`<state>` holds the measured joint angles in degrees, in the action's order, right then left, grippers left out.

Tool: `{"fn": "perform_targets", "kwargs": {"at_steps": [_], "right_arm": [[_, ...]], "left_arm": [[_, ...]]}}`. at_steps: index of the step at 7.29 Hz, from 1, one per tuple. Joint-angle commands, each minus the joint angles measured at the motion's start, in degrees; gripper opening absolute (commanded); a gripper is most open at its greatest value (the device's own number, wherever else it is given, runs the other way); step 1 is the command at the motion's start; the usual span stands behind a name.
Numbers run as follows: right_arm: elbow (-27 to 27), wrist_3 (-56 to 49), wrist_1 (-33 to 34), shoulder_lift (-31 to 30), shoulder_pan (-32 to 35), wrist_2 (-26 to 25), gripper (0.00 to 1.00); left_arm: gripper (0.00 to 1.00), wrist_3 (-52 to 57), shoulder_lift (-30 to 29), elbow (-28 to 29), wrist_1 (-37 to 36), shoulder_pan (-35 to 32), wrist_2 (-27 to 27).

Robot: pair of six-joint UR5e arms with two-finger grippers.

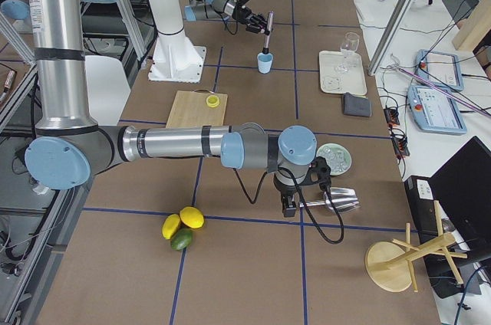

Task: Squeeze lemon into cup
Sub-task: 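Press the silver rod down into the cup onto the lemon slice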

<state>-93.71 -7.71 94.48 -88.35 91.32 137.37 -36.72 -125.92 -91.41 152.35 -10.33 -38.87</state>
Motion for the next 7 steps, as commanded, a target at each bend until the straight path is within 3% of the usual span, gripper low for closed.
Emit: {"fn": "perform_targets", "kwargs": {"at_steps": [1,7], "right_arm": [[-0.07,0.07,0.0,0.02,0.0,0.0,1.0],[-0.16,-0.11,-0.09,0.11,0.0,0.35,1.0]], "left_arm": [[0.0,-0.1,-0.46,1.76,0.75,0.05,0.02],[0.0,-0.19,-0.82,7.73,5.42,0.14,-0.33]]}}
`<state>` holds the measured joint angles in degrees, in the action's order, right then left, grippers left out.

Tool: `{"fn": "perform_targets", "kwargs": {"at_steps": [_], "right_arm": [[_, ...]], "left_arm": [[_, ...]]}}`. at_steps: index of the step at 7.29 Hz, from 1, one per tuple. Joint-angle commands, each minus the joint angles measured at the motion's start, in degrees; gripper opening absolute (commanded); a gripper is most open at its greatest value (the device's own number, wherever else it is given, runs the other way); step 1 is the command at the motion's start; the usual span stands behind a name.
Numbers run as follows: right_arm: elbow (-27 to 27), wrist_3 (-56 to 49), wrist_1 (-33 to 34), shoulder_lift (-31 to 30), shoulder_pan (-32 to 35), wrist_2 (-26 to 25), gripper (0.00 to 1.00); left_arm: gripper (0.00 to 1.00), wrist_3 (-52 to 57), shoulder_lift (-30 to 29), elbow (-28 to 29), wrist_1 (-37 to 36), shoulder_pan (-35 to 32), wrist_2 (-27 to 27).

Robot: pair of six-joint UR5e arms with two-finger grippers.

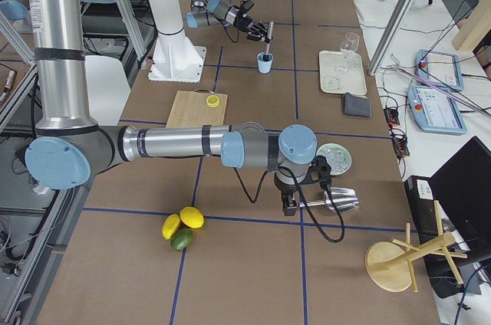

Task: Squeeze lemon into cup
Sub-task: 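Press the silver rod down into the cup onto the lemon slice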

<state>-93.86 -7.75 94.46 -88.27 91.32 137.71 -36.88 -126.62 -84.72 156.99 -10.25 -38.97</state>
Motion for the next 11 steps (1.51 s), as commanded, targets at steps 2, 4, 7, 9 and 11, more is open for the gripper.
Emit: {"fn": "perform_targets", "kwargs": {"at_steps": [2,4,7,9,11], "right_arm": [[0.0,-0.07,-0.07,0.12,0.0,0.01,1.0],[0.0,-0.07,-0.07,0.21,0.0,0.01,1.0],[-0.09,-0.07,-0.07,0.21,0.09,0.01,1.0],[-1.4,0.2,0.02,0.21,0.0,-0.08,1.0],[-1.5,0.28,-0.07,0.99,0.0,-0.17,1.0]], "left_arm": [[0.0,-0.03,-0.12,2.19,0.78,0.06,-0.31],[0.0,-0.03,-0.12,2.8,0.78,0.06,-0.58],[0.0,-0.03,-0.21,2.46,0.78,0.06,-0.67],[0.0,0.58,-0.03,-1.91,0.78,-0.03,-1.19],[0.0,6.25,0.67,-7.44,0.86,-0.38,-2.16]]}}
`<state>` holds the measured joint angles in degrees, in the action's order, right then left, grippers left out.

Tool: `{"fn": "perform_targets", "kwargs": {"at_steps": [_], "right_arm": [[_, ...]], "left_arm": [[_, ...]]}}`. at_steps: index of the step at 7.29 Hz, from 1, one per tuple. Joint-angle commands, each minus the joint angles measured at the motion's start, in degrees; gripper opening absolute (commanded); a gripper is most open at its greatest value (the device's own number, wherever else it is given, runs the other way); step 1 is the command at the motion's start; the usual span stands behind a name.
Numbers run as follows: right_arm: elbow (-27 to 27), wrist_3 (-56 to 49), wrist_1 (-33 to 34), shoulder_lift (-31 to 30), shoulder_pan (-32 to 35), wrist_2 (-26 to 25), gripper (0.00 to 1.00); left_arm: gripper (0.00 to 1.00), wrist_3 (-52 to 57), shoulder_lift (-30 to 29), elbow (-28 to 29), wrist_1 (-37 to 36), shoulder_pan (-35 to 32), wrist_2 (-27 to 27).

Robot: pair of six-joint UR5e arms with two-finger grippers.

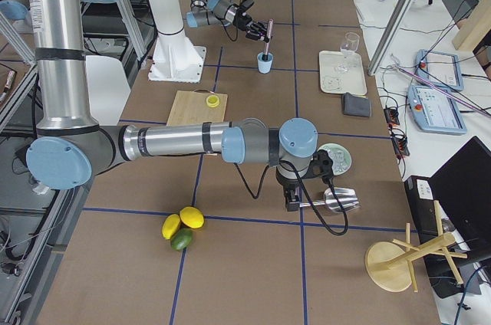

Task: Squeeze lemon into cup
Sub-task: 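Lift the silver rod out of the blue cup with the left gripper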

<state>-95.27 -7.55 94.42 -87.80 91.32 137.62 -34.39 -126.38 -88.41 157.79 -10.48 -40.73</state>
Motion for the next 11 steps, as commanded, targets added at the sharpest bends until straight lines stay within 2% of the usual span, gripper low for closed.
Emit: {"fn": "perform_targets", "kwargs": {"at_steps": [1,2,3,6,7,8,10,11], "right_arm": [[-0.09,0.08,-0.02,0.61,0.0,-0.07,1.0],[-0.17,0.08,-0.02,0.78,0.0,0.02,1.0],[-0.78,0.17,-0.02,0.87,0.0,-0.07,1.0],[-1.32,0.17,0.06,0.7,0.0,-0.16,1.0],[-1.41,0.17,0.06,0.61,0.0,-0.16,1.0],[-1.41,0.17,-0.02,0.52,0.0,-0.16,1.0],[-1.58,0.17,-0.02,0.35,0.0,-0.16,1.0],[-1.58,0.17,-0.02,0.35,0.0,-0.16,1.0]], "left_arm": [[0.0,7.02,0.69,-6.65,0.15,-0.76,-0.4],[0.0,7.84,1.13,-9.12,0.07,-2.42,-2.93],[0.0,7.93,1.66,-10.8,-0.46,-5.83,-8.52],[0.0,7.24,13.76,-16.42,-1.16,-11.91,-20.84],[0.0,6.01,15.97,-17.92,-2.3,-12.97,-24.45],[0.0,3.83,16.77,-20.81,-6.05,-14.11,-26.83],[0.0,1.1,16.78,-27.49,-20.25,-16.66,-33.06],[0.0,-3.1,16.78,-28.47,-25.28,-18.94,-39.19]]}}
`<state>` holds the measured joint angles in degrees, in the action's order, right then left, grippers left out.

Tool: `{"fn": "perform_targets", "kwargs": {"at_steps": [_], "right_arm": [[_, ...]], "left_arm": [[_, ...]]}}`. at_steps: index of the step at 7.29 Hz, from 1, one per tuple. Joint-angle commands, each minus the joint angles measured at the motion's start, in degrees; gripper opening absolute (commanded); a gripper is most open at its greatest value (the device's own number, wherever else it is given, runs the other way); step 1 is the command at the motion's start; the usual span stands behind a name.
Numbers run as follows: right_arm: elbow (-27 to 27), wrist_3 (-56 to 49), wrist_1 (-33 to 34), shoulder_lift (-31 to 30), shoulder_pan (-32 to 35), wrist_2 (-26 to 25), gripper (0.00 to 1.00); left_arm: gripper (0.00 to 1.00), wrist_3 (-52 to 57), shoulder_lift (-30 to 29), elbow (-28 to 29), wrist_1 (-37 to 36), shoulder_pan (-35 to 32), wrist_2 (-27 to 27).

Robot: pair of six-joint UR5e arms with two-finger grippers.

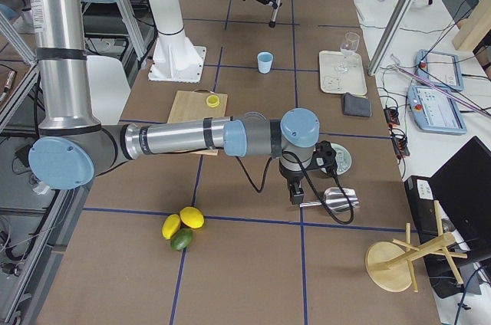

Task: Squeeze lemon into cup
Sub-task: 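Lift the silver rod out of the blue cup with the left gripper, then carry the silver rod back and lower it to the table near its start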

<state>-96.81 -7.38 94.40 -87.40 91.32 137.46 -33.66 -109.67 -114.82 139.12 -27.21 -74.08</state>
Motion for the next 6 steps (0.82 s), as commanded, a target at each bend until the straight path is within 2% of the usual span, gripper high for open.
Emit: {"fn": "perform_targets", "kwargs": {"at_steps": [1,2,3,4,5,6], "right_arm": [[-0.31,0.0,0.0,-0.05,0.0,0.0,1.0],[-0.4,0.0,0.0,-0.05,0.0,0.0,1.0],[-0.4,0.0,0.0,-0.05,0.0,-0.09,1.0],[-0.4,-0.09,0.0,0.04,0.0,-0.09,1.0],[-0.4,-0.18,0.0,0.04,0.0,-0.09,1.0],[-0.4,-0.18,0.0,0.04,0.0,-0.09,1.0]], "left_arm": [[0.0,-7.61,-0.1,-3.03,-12.23,-6.24,-16.43],[0.0,-14.78,-0.02,-2.95,-14.99,-9.24,-26.37],[0.0,-15.73,0.86,-2.69,-18.49,-11.18,-35.08],[0.0,-16.26,1.82,-2.34,-26.01,-12.59,-43.61],[0.0,-17.57,1.22,-2.25,-35.83,-15.13,-48.39],[0.0,-18.45,0.43,-2.25,-44.28,-17.68,-48.61]]}}
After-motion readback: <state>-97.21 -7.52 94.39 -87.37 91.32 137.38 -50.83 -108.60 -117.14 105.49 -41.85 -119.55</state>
